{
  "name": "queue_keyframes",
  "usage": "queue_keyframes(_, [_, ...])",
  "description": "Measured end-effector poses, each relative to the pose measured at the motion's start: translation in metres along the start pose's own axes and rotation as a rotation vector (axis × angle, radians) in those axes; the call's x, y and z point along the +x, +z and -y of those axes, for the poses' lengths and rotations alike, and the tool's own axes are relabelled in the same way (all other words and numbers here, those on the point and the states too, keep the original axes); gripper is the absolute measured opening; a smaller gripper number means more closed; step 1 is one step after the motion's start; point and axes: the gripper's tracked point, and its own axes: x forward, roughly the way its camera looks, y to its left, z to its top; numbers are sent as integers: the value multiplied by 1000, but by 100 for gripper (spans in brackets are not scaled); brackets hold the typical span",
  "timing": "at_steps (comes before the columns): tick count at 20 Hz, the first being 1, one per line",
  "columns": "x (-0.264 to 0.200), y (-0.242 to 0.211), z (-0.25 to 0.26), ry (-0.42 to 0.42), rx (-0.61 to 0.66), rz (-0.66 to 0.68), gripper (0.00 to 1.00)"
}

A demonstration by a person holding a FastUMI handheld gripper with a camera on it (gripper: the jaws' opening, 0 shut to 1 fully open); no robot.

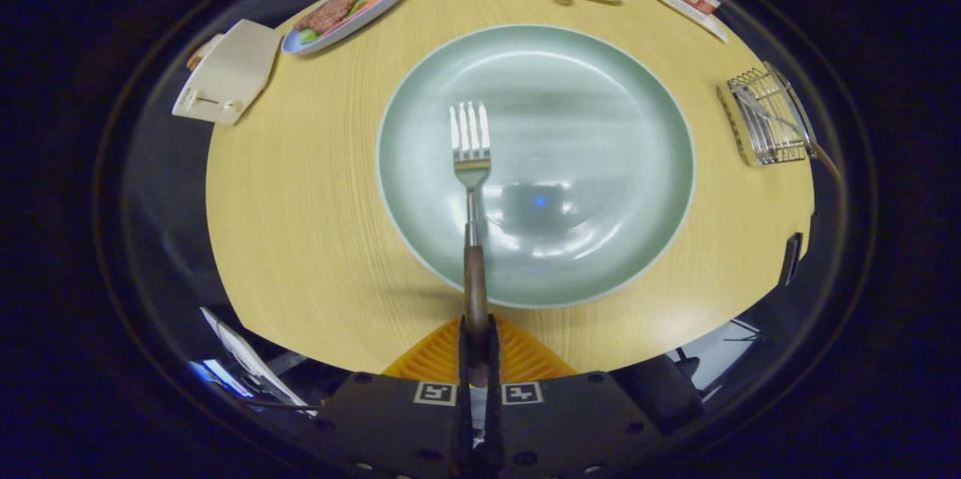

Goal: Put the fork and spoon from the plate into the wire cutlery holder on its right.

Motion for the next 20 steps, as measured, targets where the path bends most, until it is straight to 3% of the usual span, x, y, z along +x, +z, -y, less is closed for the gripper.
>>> queue_keyframes(2, [-2,-4,3,15,3,9,7])
queue_keyframes(3, [-3,-2,1,21,7,9,0])
queue_keyframes(7, [-21,-4,6,47,-1,11,1])
queue_keyframes(20, [-162,18,84,177,26,126,0])
